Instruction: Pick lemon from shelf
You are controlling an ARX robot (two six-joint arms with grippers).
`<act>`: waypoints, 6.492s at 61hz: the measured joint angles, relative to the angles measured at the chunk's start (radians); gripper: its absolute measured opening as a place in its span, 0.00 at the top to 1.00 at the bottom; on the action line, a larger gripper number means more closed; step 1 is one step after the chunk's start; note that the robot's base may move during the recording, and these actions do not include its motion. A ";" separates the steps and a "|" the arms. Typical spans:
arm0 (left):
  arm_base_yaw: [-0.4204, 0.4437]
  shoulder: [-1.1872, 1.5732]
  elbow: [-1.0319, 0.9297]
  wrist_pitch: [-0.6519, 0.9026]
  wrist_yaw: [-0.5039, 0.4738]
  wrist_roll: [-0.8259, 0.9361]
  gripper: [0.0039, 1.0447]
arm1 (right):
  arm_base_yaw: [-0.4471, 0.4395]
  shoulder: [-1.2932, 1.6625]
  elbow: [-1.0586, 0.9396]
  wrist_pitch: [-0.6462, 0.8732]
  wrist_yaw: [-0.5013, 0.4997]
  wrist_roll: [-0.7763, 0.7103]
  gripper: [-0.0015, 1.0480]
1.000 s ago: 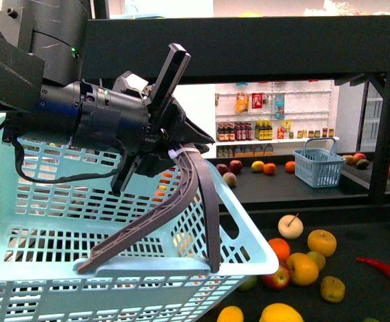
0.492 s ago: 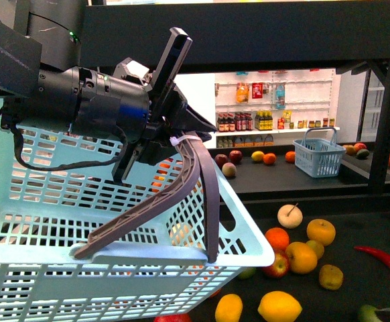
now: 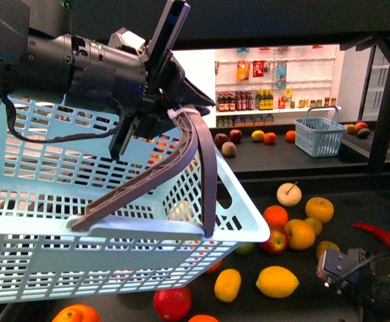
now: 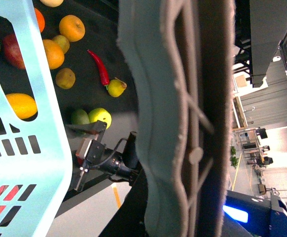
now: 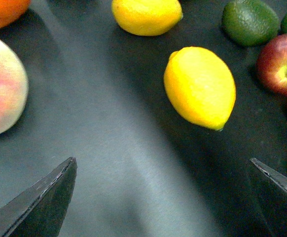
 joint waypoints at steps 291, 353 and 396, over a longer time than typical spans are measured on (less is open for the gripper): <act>0.000 0.002 0.000 -0.002 0.000 -0.001 0.93 | 0.317 0.251 0.488 -0.111 0.509 1.035 0.02; 0.000 0.002 0.000 -0.002 0.000 -0.001 0.93 | 0.398 0.717 1.314 -0.547 0.611 1.092 0.18; 0.000 0.002 0.000 -0.002 0.000 -0.001 0.93 | 0.177 0.029 0.288 0.108 0.588 0.889 0.54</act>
